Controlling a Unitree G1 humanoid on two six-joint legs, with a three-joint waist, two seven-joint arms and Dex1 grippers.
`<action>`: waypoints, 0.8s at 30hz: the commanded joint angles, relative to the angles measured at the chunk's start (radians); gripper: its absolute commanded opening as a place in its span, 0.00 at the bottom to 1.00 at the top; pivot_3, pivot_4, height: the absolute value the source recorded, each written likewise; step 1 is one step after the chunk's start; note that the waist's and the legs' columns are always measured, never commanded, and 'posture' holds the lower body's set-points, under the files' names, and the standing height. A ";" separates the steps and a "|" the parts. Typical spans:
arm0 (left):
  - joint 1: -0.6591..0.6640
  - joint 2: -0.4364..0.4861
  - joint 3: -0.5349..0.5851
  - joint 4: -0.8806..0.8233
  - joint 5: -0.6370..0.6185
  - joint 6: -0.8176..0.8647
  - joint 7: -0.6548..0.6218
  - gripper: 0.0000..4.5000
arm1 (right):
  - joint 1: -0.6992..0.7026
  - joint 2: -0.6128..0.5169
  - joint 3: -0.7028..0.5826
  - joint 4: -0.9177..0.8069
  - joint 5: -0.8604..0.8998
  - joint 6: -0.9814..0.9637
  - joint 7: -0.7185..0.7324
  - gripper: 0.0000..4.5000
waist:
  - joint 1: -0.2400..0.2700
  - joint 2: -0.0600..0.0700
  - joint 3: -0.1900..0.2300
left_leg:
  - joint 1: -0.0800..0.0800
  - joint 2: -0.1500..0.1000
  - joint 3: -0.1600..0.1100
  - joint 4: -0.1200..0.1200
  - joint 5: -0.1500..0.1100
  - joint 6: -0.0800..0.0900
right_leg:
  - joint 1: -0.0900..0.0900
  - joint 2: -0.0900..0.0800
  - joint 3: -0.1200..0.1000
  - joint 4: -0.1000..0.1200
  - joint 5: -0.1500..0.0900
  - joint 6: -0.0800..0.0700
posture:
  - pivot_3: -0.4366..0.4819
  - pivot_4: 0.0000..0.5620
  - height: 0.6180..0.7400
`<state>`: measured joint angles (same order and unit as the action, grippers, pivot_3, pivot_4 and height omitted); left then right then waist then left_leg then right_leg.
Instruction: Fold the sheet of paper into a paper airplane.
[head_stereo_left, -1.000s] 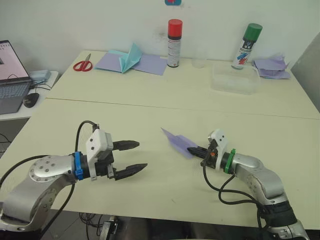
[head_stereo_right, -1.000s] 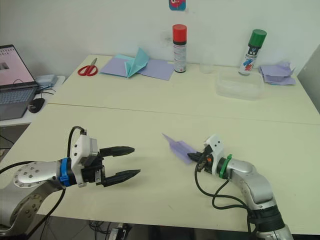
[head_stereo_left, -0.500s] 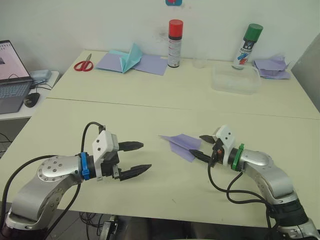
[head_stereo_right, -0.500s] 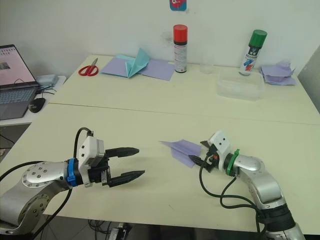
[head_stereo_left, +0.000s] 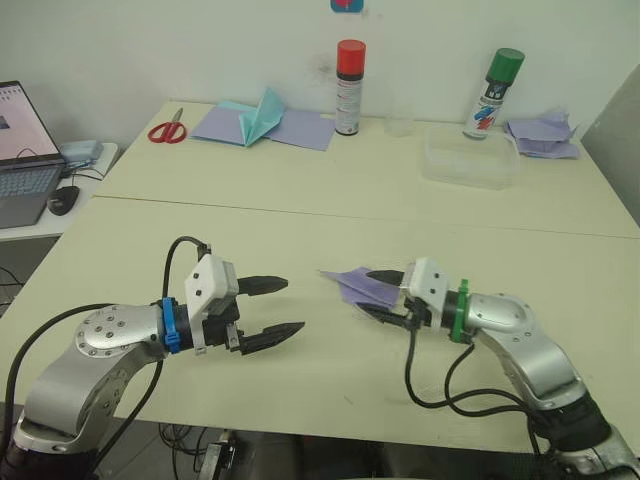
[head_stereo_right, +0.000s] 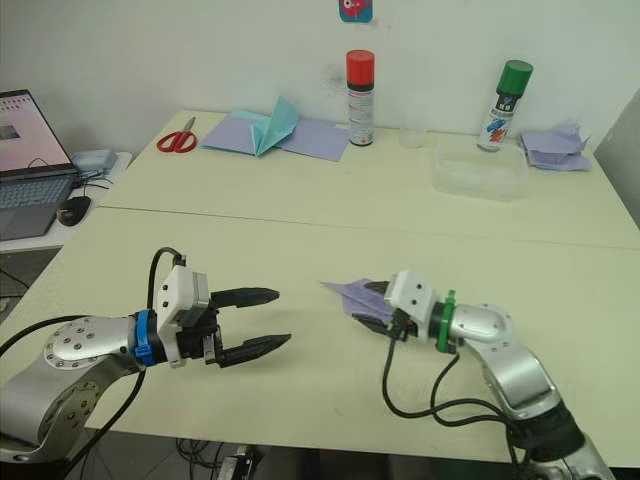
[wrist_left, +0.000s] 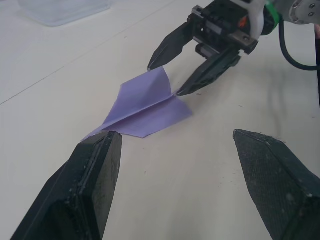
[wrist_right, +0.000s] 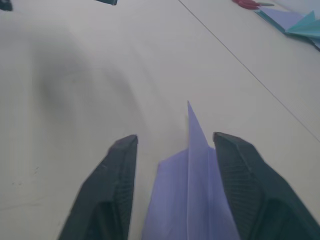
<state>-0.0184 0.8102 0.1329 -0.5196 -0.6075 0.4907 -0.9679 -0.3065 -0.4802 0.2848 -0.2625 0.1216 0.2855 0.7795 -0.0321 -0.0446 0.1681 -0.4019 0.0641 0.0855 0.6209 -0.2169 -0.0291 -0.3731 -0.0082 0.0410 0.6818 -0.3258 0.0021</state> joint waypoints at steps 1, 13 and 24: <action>-0.007 0.021 -0.015 -0.029 0.040 -0.025 -0.002 0.87 | -0.031 0.015 0.032 0.051 -0.065 -0.037 -0.027 0.54 | 0.000 0.000 0.000 | 0.000 0.000 0.000 0.001 0.000 0.000 | 0.000 0.000 0.000 0.000 0.000 0.000 | 0.48 0.27 1.00; -0.030 0.006 -0.012 -0.054 0.024 -0.004 0.019 0.87 | -0.096 0.042 0.059 0.163 -0.156 -0.013 -0.034 0.54 | 0.001 0.000 0.000 | -0.001 0.000 0.000 0.003 0.000 0.000 | 0.000 0.000 0.000 0.001 0.001 -0.002 | 0.48 0.27 1.00; -0.040 -0.006 -0.032 -0.046 0.038 -0.013 0.024 0.87 | -0.099 0.071 0.017 0.197 -0.130 0.099 -0.055 0.00 | 0.000 0.000 0.000 | -0.001 0.000 0.000 0.003 0.000 0.000 | 0.000 0.000 0.000 0.001 0.001 -0.002 | 0.48 0.27 1.00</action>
<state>-0.0465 0.8051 0.0924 -0.5431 -0.5682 0.4908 -0.9487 -0.3968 -0.4124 0.3300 -0.0575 -0.0178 0.3652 0.7338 -0.0317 -0.0445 0.1681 -0.4031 0.0642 0.0850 0.6242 -0.2171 -0.0289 -0.3729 -0.0081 0.0407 0.6828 -0.3246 0.0001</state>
